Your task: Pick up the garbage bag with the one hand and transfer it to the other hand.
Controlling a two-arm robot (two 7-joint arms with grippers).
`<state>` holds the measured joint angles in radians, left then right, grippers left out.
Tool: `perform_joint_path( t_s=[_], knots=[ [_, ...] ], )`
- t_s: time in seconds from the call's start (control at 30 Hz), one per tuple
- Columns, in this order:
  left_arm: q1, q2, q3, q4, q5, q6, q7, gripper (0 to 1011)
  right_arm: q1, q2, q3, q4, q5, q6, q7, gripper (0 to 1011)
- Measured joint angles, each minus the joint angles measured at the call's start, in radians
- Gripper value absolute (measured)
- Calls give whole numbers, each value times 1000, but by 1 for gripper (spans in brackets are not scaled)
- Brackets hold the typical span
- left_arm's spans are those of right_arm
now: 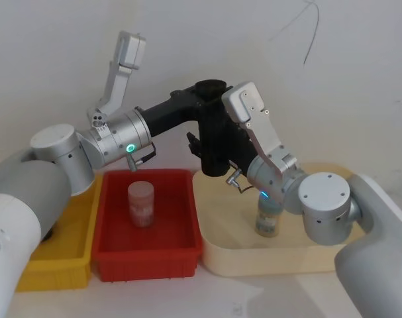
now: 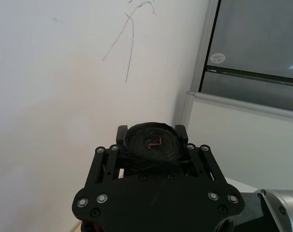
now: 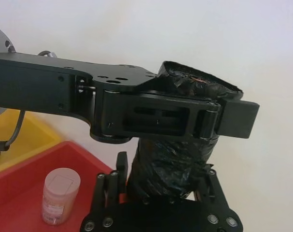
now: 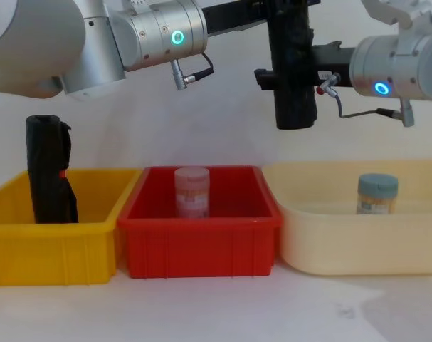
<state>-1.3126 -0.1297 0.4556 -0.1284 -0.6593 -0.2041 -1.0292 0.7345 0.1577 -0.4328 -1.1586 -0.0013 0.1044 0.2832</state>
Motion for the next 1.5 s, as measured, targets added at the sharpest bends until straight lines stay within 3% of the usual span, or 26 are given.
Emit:
perform_joint_path(
  t_s=[0.1, 0.23, 0.97, 1.5],
  knots=[
    [0, 0, 0, 0, 0, 0, 0, 553, 3, -2, -1, 4, -2, 2, -1, 612],
    [0, 0, 0, 0, 0, 0, 0, 553, 5, -4, -1, 7, -4, 4, -2, 556],
    [0, 0, 0, 0, 0, 0, 0, 553, 12, -8, -4, 14, -9, 8, -3, 552],
    [0, 0, 0, 0, 0, 0, -1, 999, 11, -9, 0, 15, -16, 6, -14, 552]
  ],
)
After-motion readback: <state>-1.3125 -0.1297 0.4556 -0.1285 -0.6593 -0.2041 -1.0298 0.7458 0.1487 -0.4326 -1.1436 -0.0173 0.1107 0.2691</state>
